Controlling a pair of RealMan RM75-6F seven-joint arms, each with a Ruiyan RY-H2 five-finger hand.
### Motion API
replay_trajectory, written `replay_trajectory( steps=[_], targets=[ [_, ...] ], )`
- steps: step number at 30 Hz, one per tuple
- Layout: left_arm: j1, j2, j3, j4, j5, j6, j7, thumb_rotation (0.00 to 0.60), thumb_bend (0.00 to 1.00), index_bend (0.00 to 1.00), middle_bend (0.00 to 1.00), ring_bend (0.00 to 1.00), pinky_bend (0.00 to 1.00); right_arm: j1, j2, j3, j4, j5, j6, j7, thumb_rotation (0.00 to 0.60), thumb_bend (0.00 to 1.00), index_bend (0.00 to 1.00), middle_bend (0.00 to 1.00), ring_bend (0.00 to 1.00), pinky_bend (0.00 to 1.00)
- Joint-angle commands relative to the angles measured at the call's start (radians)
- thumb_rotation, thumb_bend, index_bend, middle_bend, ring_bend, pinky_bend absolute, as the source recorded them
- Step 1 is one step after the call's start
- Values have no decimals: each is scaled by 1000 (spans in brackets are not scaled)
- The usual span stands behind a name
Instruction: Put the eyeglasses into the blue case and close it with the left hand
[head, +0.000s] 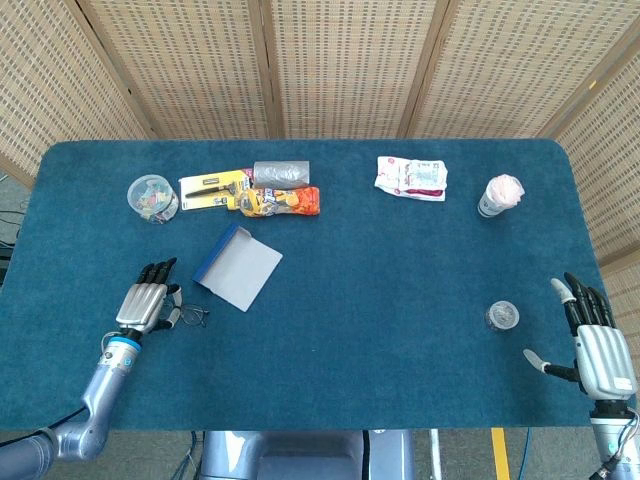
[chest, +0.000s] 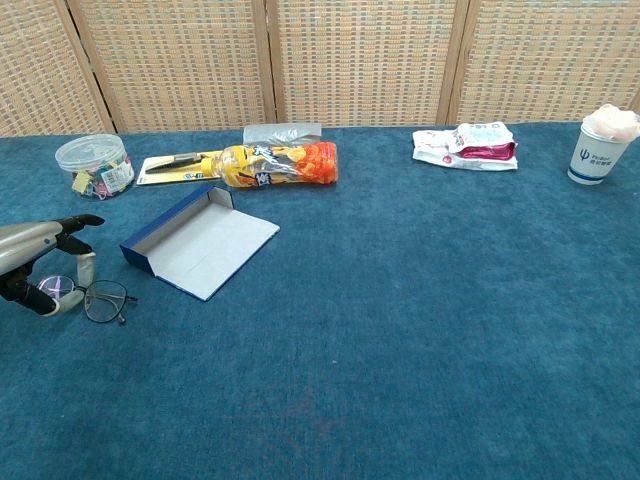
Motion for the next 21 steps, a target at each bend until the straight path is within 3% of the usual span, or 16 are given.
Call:
replay_trajectory(
  steps=[1, 14, 21],
  targets=[
    [2, 7, 2, -7, 0, 2, -1, 600, 477, 600, 0, 0, 0, 0, 0, 0, 0, 0, 0, 0, 600, 0, 0, 0, 0, 0],
    [15, 129, 9, -168, 116, 112, -22, 600, 478, 603, 0, 0, 0, 0, 0, -1, 0, 0, 0, 0, 600, 0, 0, 0, 0, 0],
    [-37, 175, -54, -252, 109, 116, 43, 600, 475, 603, 0, 0, 0, 1, 1, -1, -1, 1, -3, 1, 600, 0, 0, 0, 0, 0]
  ],
)
